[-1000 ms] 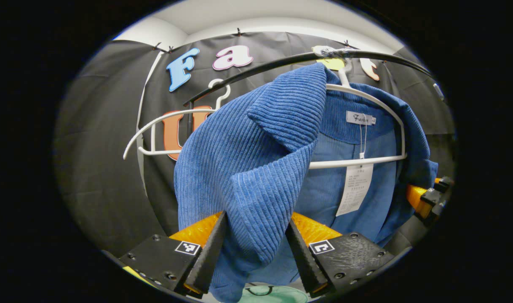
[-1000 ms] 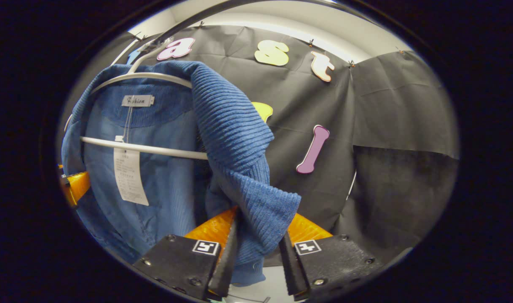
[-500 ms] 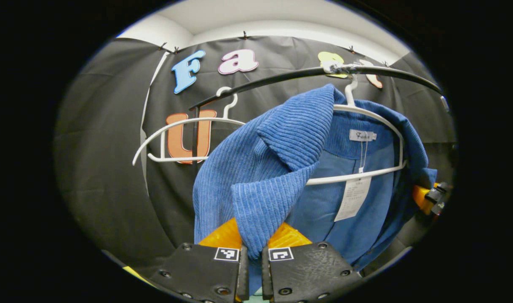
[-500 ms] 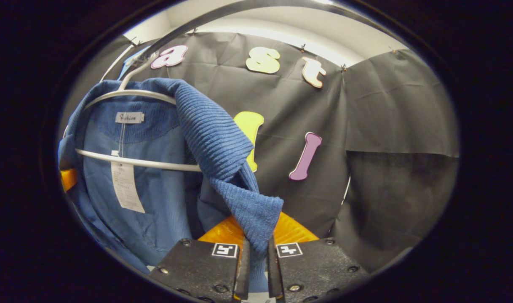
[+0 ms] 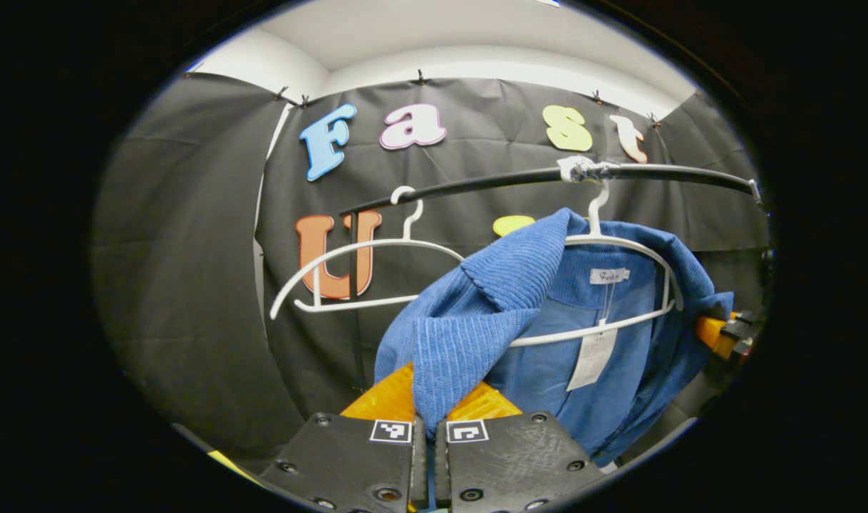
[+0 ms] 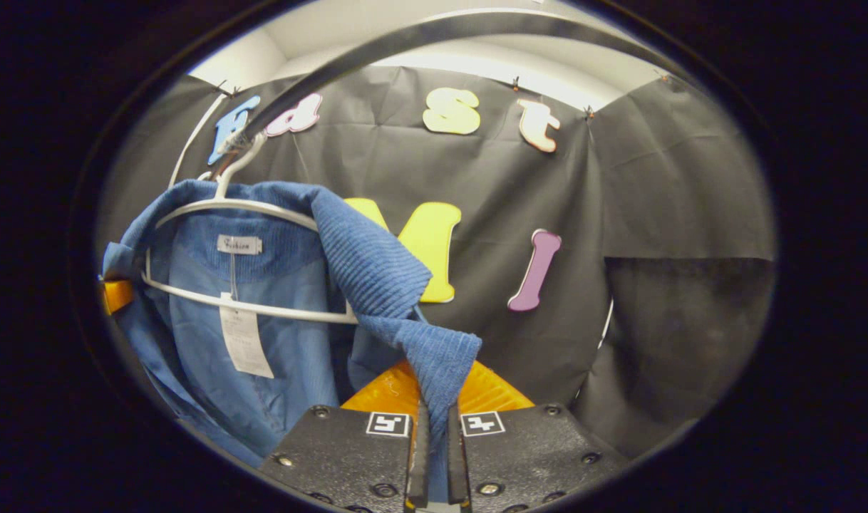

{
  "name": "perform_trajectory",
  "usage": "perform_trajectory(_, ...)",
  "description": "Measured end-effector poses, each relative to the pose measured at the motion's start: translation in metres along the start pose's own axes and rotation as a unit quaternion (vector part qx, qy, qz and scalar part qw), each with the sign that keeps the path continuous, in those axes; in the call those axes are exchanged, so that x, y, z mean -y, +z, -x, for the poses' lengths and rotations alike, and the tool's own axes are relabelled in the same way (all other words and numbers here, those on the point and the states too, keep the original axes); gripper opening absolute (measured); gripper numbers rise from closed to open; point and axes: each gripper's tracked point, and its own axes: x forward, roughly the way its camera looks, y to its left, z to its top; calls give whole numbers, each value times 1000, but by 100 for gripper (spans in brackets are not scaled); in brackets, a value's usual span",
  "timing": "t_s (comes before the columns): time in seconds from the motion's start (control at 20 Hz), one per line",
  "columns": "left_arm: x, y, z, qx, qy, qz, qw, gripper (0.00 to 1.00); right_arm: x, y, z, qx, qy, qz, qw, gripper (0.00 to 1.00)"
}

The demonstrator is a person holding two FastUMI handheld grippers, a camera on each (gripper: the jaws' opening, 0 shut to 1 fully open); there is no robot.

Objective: Grasp the clothes on the hanger with both hands and then place them into the laundry hamper below.

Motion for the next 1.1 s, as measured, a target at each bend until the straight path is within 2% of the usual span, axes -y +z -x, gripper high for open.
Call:
perform_trajectory(0.15, -11, 13, 3, 6, 9, -10, 1000, 4, 5, 18, 4, 31, -15, 18, 999, 13)
perform_trajectory(0.2, -14, 19, 4, 10, 10, -13, 1000, 0, 6, 20, 3, 34, -20, 28, 999, 13)
perform_trajectory(0.25, -16, 24, 5, 14, 11, -17, 1000, 4, 8, 21, 2, 37, -25, 35, 998, 13)
perform_trajectory(0.4, -24, 36, 5, 21, 14, -29, 999, 4, 7, 22, -2, 45, -28, 47, 997, 12)
perform_trajectory(0.65, -31, 44, 4, 21, 3, -39, 999, 4, 7, 19, -10, 61, -34, 86, 994, 5)
perform_trajectory(0.8, -37, 51, 1, 23, 3, -47, 999, 4, 16, 27, -14, 76, -58, 99, 990, 5)
perform_trajectory(0.85, -40, 54, 0, 25, 6, -52, 998, 10, 19, 32, -18, 84, -67, 109, 988, 4)
perform_trajectory(0.9, -41, 57, -2, 26, 7, -58, 998, 10, 21, 35, -21, 90, -72, 118, 986, 5)
perform_trajectory(0.95, -43, 59, -3, 27, 8, -65, 997, 4, 22, 38, -23, 95, -77, 124, 985, 5)
perform_trajectory(1.05, -46, 64, -5, 29, 9, -84, 996, 4, 26, 44, -27, 102, -86, 132, 982, 5)
perform_trajectory(1.1, -48, 66, -7, 30, 10, -94, 995, 10, 27, 47, -29, 107, -90, 137, 981, 5)
